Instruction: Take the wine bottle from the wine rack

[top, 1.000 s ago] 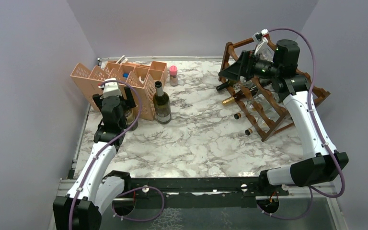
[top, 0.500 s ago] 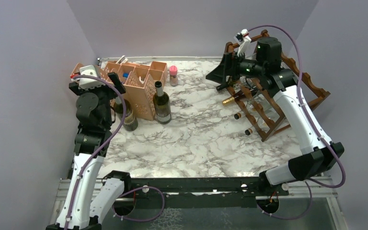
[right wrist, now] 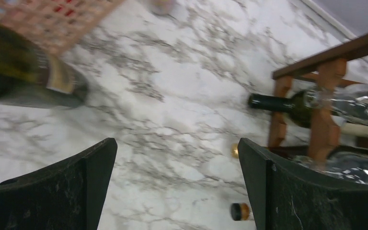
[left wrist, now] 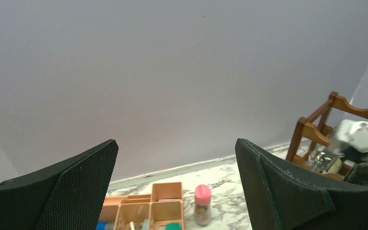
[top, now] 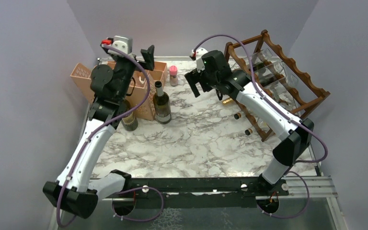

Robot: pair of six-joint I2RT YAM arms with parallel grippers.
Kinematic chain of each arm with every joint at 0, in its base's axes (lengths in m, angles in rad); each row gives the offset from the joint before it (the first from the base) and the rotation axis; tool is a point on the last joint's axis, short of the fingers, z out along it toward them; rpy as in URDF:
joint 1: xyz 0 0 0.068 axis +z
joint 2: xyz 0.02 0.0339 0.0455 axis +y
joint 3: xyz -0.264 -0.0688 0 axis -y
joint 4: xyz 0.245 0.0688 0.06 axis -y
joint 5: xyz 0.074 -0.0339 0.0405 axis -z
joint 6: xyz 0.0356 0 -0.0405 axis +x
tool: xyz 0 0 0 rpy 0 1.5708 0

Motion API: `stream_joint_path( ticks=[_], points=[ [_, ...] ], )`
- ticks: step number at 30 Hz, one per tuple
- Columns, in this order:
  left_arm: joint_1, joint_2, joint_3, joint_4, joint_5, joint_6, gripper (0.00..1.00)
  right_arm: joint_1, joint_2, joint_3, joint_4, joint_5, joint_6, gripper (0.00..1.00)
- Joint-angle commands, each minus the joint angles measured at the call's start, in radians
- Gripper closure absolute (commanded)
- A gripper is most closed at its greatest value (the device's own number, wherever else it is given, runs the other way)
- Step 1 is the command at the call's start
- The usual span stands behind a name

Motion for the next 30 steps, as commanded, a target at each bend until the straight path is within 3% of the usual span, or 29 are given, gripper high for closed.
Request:
stream_joint_path(
  ticks=[1, 9, 19, 24, 30],
  points=[
    [-0.084, 0.076, 0.071, 0.146, 0.058, 0.036, 0.01, -0.005, 0.058, -0.032, -0.008, 0.321, -0.163, 0.0],
    [-0.183, 0.082, 0.049, 0.174, 0.055, 0.123, 0.01, -0.004, 0.069, -0.159, 0.099, 0.564, -0.295, 0.0],
    [-0.192, -0.136, -0.226, 0.305, -0.072, 0.181, 0.01, -0.004, 0.12, -0.209, 0.177, 0.672, -0.328, 0.06],
    [-0.193, -0.226, -0.338, 0.389, -0.12, 0.203, 0.03, -0.011, 0.164, -0.215, 0.326, 0.732, -0.433, 0.1],
    [-0.207, -0.283, -0.429, 0.483, -0.186, 0.278, 0.05, -0.035, 0.297, -0.111, 0.387, 0.755, -0.517, 0.14]
  ],
)
